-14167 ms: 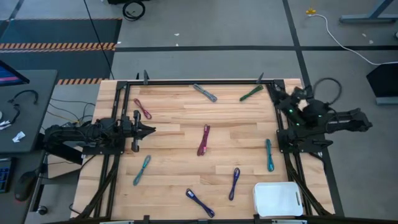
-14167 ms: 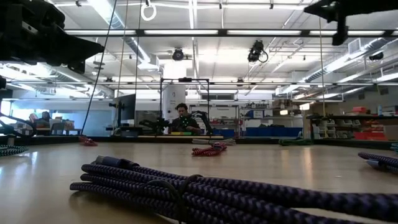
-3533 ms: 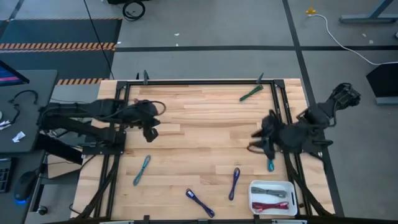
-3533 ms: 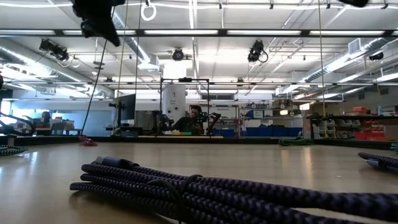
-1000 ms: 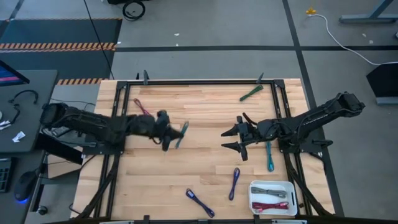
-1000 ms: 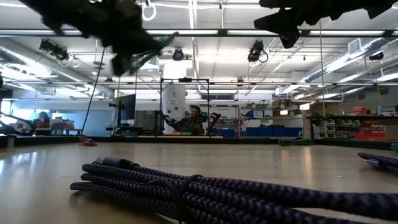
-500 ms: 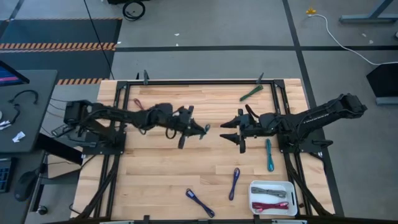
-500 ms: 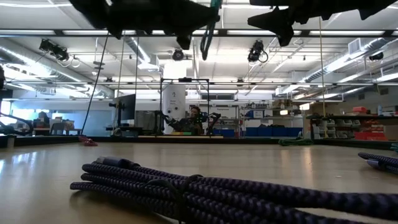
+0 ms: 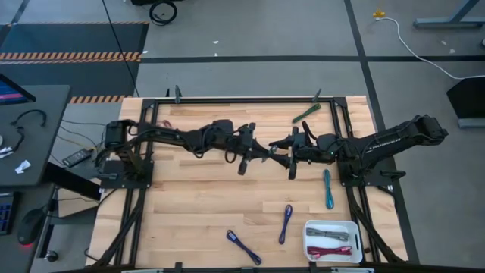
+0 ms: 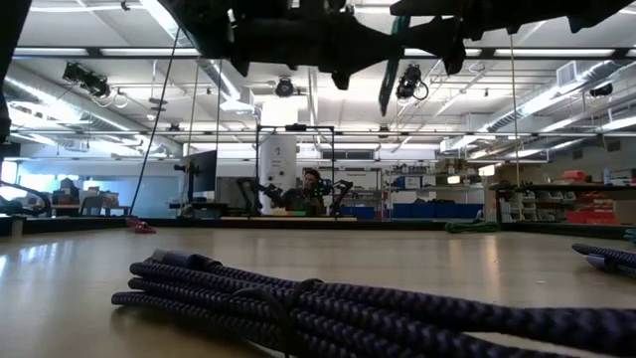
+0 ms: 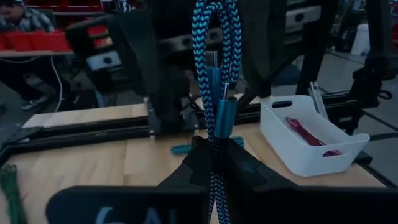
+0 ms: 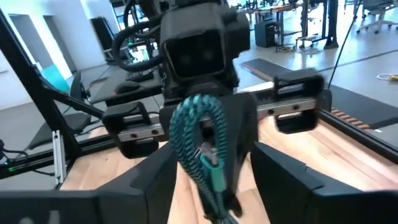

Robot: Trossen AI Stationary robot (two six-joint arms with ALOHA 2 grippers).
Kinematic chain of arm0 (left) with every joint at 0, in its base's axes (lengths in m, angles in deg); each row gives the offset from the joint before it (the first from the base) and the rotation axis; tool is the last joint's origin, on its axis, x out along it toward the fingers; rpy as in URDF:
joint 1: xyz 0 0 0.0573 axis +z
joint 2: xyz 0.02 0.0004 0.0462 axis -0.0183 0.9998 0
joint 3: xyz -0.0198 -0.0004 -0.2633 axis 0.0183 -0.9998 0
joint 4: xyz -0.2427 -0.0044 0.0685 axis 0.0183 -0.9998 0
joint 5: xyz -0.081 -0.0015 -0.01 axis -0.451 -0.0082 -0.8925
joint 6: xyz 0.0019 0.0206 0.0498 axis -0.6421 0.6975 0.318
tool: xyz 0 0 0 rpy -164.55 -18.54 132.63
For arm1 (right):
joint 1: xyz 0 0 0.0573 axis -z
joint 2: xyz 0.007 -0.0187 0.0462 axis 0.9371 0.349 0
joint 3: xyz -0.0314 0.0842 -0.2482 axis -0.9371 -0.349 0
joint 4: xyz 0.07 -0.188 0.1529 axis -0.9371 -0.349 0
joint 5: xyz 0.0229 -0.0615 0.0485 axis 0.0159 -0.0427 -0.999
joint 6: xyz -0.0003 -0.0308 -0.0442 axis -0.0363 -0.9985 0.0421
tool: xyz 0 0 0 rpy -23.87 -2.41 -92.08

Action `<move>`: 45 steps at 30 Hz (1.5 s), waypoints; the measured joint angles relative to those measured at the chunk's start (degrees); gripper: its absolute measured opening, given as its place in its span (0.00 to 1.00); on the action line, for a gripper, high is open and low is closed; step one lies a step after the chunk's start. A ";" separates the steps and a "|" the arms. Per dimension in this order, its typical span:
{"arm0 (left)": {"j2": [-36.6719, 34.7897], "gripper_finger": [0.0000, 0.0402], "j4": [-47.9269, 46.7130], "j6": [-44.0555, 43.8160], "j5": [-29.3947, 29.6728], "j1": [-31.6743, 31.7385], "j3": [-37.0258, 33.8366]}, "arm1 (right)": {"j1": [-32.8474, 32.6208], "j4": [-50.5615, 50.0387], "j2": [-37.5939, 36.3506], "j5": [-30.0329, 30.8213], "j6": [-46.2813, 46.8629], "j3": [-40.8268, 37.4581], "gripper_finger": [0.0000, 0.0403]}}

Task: Pick and place USB-C Cables
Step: Put the left blue USB cable into the white bin

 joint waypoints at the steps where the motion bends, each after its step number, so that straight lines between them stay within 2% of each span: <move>1: 0.34 0.05 0.14 -0.02 0.07 -0.02 0.59 | 0.00 -0.03 0.00 -0.09 0.00 0.00 0.50; 4: 0.72 0.07 0.22 0.04 0.11 0.00 1.63 | 0.00 -0.34 0.00 -1.12 -0.01 0.00 0.39; 10: 0.63 0.12 -1.35 -1.87 0.68 0.11 1.63 | -0.16 -2.71 -0.31 -0.98 0.09 0.89 0.08; 13: 0.45 0.17 -6.67 -5.32 2.09 0.45 1.78 | -0.13 -8.85 -1.09 -0.97 0.24 3.48 0.08; 18: -1.41 0.32 -21.79 -7.56 2.80 3.15 1.50 | -0.25 -25.38 -3.85 -1.99 3.88 10.52 0.09; 22: -4.91 0.42 -36.88 -7.53 2.73 6.40 1.59 | -0.38 -39.72 -6.46 -6.26 9.28 16.71 0.08; 27: -9.14 0.46 -53.65 -7.50 3.02 10.61 1.52 | -3.38 -50.55 -8.88 -12.36 20.12 21.12 0.08; 31: -11.01 0.45 -60.51 -7.49 3.17 12.84 1.52 | -10.14 -56.74 -8.97 -14.35 31.57 21.22 0.08; 35: -11.48 0.42 -63.44 -7.45 3.04 13.68 1.52 | -20.93 -63.26 -5.96 -15.67 42.18 21.22 0.08; 40: -11.51 0.40 -63.05 -5.38 3.02 13.68 1.52 | -34.27 -61.77 0.65 -16.47 50.93 21.21 0.08; 45: -11.51 0.39 -62.92 -3.49 2.99 13.66 1.52 | -42.10 -61.11 8.70 -16.54 58.52 21.20 0.08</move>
